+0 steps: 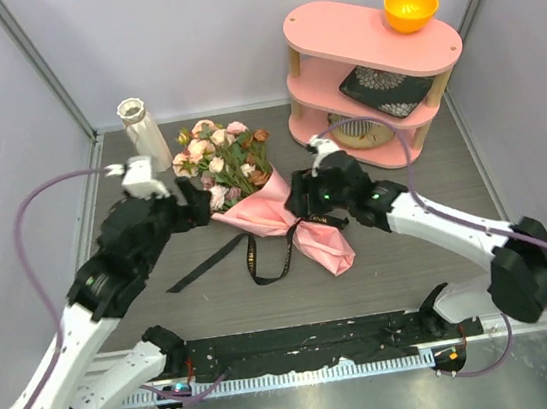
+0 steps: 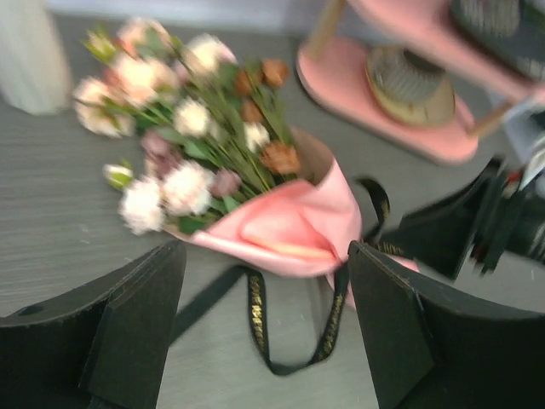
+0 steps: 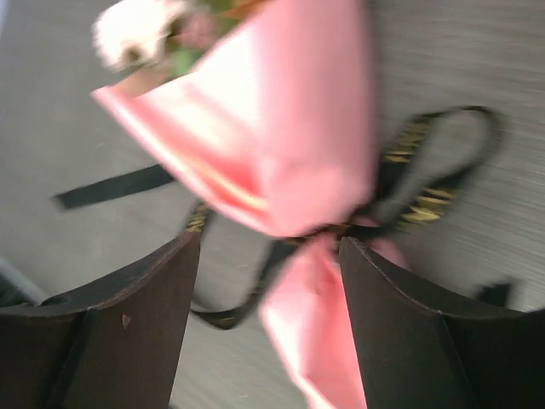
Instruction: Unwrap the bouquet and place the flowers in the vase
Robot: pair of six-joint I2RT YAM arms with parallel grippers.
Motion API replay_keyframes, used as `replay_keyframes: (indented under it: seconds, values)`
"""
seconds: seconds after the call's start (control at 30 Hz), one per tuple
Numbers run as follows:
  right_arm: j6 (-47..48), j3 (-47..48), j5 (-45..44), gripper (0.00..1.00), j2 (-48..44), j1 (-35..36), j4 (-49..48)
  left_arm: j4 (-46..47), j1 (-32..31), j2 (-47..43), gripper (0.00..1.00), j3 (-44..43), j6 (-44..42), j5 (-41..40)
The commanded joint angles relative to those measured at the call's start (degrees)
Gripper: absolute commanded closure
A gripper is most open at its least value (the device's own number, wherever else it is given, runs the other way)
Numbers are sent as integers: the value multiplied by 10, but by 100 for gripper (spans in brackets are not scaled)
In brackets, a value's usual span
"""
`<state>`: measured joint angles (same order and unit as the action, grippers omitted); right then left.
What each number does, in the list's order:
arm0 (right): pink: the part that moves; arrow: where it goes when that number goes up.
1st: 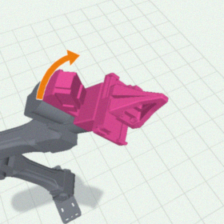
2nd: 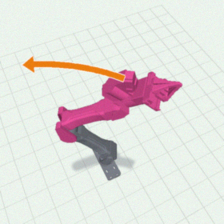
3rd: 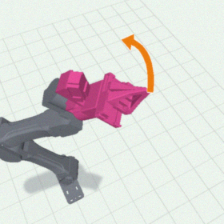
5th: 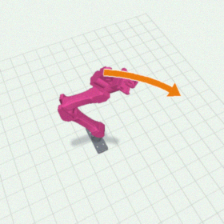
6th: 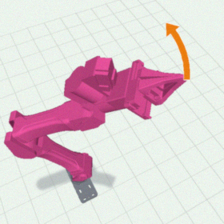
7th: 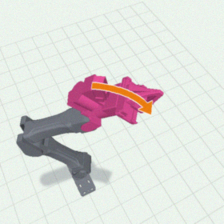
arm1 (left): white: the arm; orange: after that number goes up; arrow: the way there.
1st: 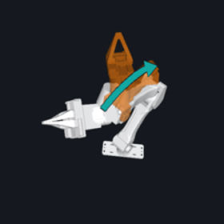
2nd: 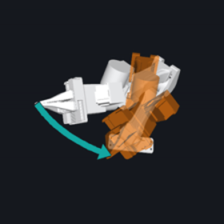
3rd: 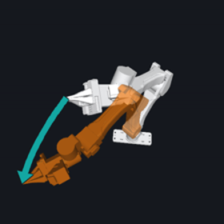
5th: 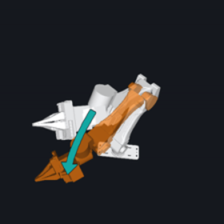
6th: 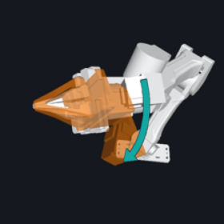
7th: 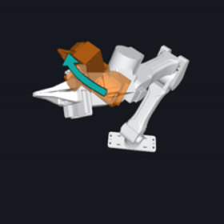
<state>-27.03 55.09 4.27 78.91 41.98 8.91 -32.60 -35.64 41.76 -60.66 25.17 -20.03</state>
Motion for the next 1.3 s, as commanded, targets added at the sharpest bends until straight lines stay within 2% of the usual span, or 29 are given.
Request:
replay_keyframes:
  seconds: [0.0,0.03,0.07,0.13,0.17,0.33,0.4,0.5,0.63,0.8,0.9,1.0,1.17,1.23,1.27]
  values:
    - [49,-56,-159,28,-71,-73,100,47,-1,131,19,10,19,181]
    - [50,-65,-140,29,-88,-89,104,47,-1,161,21,6,22,233]
    - [51,-77,-124,30,-93,-101,112,35,-4,227,23,-1,32,254]
    - [61,-87,-90,31,-97,-119,117,44,-29,279,26,-12,35,276]
    - [65,-89,-77,31,-97,-119,117,53,-43,322,26,-13,41,276]
    - [87,-87,-31,34,-60,-119,108,164,-103,414,26,13,94,305]
    - [89,-83,-16,36,-42,-119,94,174,-116,448,28,18,105,287]
    - [87,-80,4,48,-28,-118,77,181,-144,470,32,27,108,244]
    - [90,-75,22,57,-22,-111,60,212,-153,482,39,54,138,230]
    - [90,-67,-38,89,-35,-104,70,238,-153,480,52,97,165,183]
    - [85,-60,-64,99,-65,-103,73,256,-153,475,56,120,180,162]
    - [76,-61,-68,99,-103,-103,61,259,-153,481,59,131,192,147]
    - [44,-82,-17,98,-143,-103,6,224,-153,510,65,103,198,127]
    - [18,-76,-31,83,-133,-104,4,214,-153,511,70,100,201,122]
    - [9,-71,-59,57,-123,-104,9,213,-153,510,73,100,203,117]
